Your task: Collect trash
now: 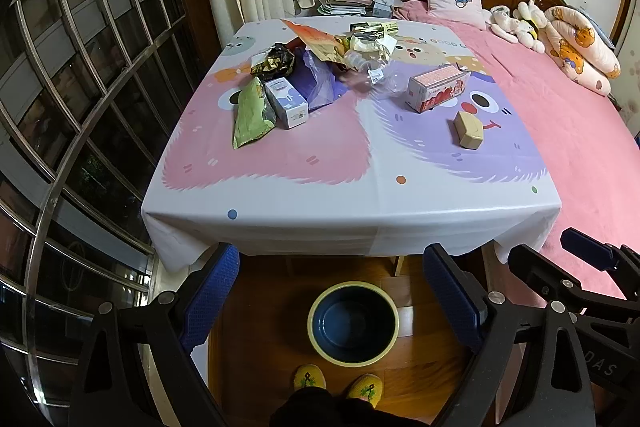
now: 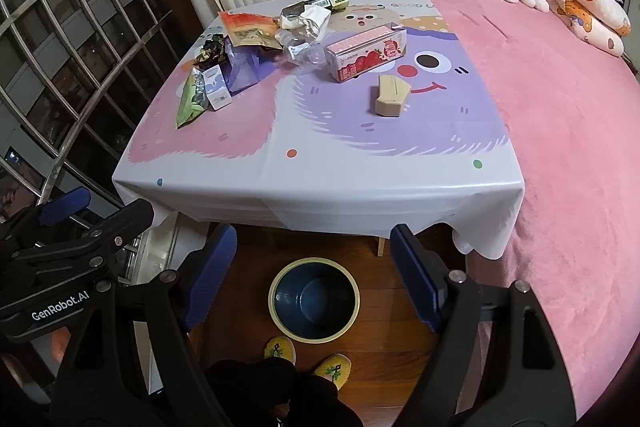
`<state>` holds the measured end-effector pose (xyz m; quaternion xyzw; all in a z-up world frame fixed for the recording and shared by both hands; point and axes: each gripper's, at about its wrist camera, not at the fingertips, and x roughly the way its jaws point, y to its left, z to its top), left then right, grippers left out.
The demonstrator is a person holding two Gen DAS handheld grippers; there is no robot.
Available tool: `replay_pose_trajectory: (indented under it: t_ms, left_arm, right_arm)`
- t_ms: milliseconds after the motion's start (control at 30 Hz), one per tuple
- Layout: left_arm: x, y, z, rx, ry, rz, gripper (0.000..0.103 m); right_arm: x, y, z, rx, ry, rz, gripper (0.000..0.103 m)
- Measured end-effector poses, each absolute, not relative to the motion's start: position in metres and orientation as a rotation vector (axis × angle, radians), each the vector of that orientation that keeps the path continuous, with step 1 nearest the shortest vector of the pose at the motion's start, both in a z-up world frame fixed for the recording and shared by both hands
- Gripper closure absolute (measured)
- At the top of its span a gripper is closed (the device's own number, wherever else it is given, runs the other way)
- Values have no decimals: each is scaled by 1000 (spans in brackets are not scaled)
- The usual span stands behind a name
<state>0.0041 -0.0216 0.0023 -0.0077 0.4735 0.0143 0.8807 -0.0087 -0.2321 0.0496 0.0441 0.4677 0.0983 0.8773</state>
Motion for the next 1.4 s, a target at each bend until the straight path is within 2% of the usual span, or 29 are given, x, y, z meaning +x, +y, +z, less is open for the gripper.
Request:
replay_pose_trajectory:
  t_ms: [767, 1167, 1400]
  left_arm:
    - [7, -7, 9, -30, 969, 32, 10]
    - [56, 34, -3, -33, 1011, 0, 13]
    - [109, 86, -13, -72, 1076, 4, 13]
  right_arm:
    - [8, -220, 49, 96, 976, 232, 31]
    - [55, -176, 41, 75, 1001, 258, 36]
    - [105, -127, 39, 77, 1003, 310, 36]
